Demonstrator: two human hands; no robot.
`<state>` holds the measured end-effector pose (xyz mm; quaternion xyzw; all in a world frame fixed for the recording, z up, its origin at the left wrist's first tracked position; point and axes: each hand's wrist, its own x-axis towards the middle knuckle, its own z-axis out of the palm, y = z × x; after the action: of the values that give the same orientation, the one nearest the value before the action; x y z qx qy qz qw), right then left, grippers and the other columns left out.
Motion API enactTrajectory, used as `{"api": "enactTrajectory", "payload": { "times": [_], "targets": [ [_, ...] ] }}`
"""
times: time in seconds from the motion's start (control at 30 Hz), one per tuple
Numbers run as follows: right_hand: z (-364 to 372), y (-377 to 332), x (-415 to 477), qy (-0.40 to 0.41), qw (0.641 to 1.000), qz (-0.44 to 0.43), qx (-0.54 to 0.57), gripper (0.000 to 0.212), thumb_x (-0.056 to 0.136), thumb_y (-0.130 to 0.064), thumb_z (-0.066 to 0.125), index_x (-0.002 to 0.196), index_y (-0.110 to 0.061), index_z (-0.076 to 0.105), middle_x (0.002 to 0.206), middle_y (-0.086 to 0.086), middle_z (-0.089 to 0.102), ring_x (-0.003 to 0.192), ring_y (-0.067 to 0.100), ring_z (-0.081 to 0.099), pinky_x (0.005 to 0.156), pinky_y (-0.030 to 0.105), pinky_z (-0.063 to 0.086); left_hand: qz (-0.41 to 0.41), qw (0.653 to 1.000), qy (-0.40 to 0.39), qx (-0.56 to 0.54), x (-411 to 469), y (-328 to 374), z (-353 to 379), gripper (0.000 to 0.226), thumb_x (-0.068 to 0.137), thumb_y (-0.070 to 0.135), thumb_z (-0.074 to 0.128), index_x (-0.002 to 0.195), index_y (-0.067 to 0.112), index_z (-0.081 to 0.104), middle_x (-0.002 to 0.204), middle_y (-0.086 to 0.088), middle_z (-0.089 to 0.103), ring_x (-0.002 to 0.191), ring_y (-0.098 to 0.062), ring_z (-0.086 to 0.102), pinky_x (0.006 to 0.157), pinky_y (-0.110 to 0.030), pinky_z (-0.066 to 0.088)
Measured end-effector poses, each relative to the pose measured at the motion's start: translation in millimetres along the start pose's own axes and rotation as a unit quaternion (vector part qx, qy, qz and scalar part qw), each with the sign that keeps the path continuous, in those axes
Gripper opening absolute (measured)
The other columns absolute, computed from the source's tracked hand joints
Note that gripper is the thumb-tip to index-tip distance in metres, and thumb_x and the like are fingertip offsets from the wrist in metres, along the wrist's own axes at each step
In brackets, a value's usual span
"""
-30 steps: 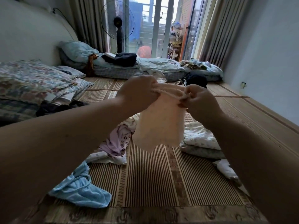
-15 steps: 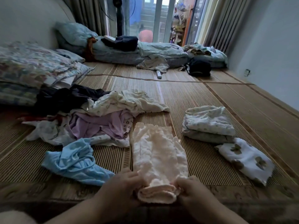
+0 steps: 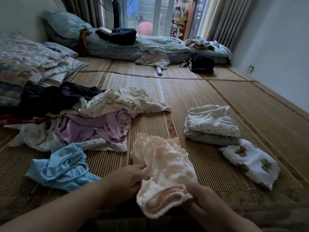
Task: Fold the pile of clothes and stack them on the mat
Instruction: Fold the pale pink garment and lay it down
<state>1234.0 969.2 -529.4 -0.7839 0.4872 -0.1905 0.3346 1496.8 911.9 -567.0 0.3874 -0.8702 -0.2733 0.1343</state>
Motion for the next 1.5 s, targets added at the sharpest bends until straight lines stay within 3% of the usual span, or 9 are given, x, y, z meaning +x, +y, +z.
{"api": "enactTrajectory", "payload": {
  "times": [0.2,0.3,0.43,0.57,0.7,0.8,0.93,1.13,1.5],
  "targets": [
    [-24,-5,58,0.181,0.957,0.154,0.169,0.053,0.086,-0.066,0.044,0.09,-0.016,0.059,0.083,-0.002,0.063,0.072,0.001,0.059,0.065,0.023,0.049,-0.186,0.907,0.121,-0.357,14,6,-4,0.024,0.076,0.033,0.048,0.086,0.022,0.067,0.081,0.016,0.07,0.076,0.012,0.062,0.073,-0.015,0.046],
    [-29,11,92,0.157,0.92,0.29,0.21,0.039,0.09,-0.046,0.057,0.114,-0.015,0.057,0.105,0.003,0.065,0.089,0.016,0.063,0.079,0.039,0.056,-0.254,0.905,0.137,-0.313,30,6,-11,0.016,0.095,0.031,0.05,0.085,0.025,0.061,0.084,0.009,0.067,0.074,0.005,0.064,0.066,-0.017,0.047],
    [-12,31,93,0.097,0.915,0.362,0.152,0.055,0.086,-0.036,0.065,0.134,-0.017,0.046,0.11,-0.002,0.061,0.089,0.011,0.06,0.074,0.03,0.053,-0.35,0.914,0.067,-0.191,39,-1,-13,0.009,0.089,0.033,0.06,0.095,0.028,0.056,0.089,0.012,0.062,0.081,-0.002,0.06,0.066,-0.022,0.049],
    [-7,36,77,0.163,0.915,0.363,0.071,0.068,0.079,-0.048,0.066,0.137,-0.022,0.043,0.122,0.002,0.058,0.104,0.017,0.057,0.081,0.035,0.05,-0.423,0.894,0.099,-0.109,41,-7,-3,0.059,0.072,0.046,0.067,0.124,0.021,0.051,0.113,0.001,0.06,0.097,-0.014,0.059,0.083,-0.034,0.052],
    [-6,29,65,0.09,0.899,0.424,-0.062,0.093,0.07,-0.08,0.049,0.135,-0.014,0.044,0.134,0.011,0.045,0.12,0.027,0.048,0.093,0.039,0.046,-0.485,0.866,0.098,-0.072,50,-6,-8,0.098,0.057,0.076,0.049,0.131,0.012,0.05,0.127,-0.017,0.052,0.108,-0.029,0.056,0.085,-0.038,0.051],
    [-3,21,65,0.06,0.897,0.432,-0.076,0.091,0.076,-0.08,0.04,0.136,-0.011,0.043,0.138,0.013,0.04,0.125,0.028,0.041,0.094,0.038,0.041,-0.474,0.872,0.051,-0.109,59,1,-11,0.088,0.062,0.08,0.049,0.114,0.011,0.064,0.108,-0.012,0.065,0.092,-0.024,0.062,0.078,-0.033,0.052],
    [-2,20,68,0.089,0.921,0.37,0.081,0.045,0.084,-0.054,0.057,0.113,-0.02,0.061,0.106,-0.003,0.063,0.091,0.012,0.06,0.079,0.031,0.052,-0.411,0.899,0.06,-0.14,67,12,-8,0.036,0.082,0.051,0.064,0.099,0.02,0.068,0.093,-0.002,0.068,0.086,-0.017,0.063,0.081,-0.033,0.053],
    [-29,35,53,0.166,0.877,0.293,0.342,0.027,0.085,-0.028,0.067,0.109,-0.018,0.062,0.099,0.0,0.071,0.086,0.015,0.07,0.069,0.031,0.059,-0.333,0.837,0.142,-0.409,81,25,-17,0.047,0.07,0.028,0.078,0.11,0.009,0.061,0.089,-0.014,0.073,0.078,-0.032,0.072,0.065,-0.042,0.057],
    [-210,86,89,0.328,0.885,0.18,0.279,0.008,0.09,-0.024,0.062,0.092,-0.017,0.066,0.087,0.005,0.073,0.082,0.022,0.071,0.072,0.038,0.059,-0.18,0.825,0.18,-0.504,254,88,-64,0.016,0.091,0.015,0.059,0.105,0.008,0.062,0.1,-0.018,0.072,0.084,-0.03,0.071,0.069,-0.039,0.059]
  ]
}}
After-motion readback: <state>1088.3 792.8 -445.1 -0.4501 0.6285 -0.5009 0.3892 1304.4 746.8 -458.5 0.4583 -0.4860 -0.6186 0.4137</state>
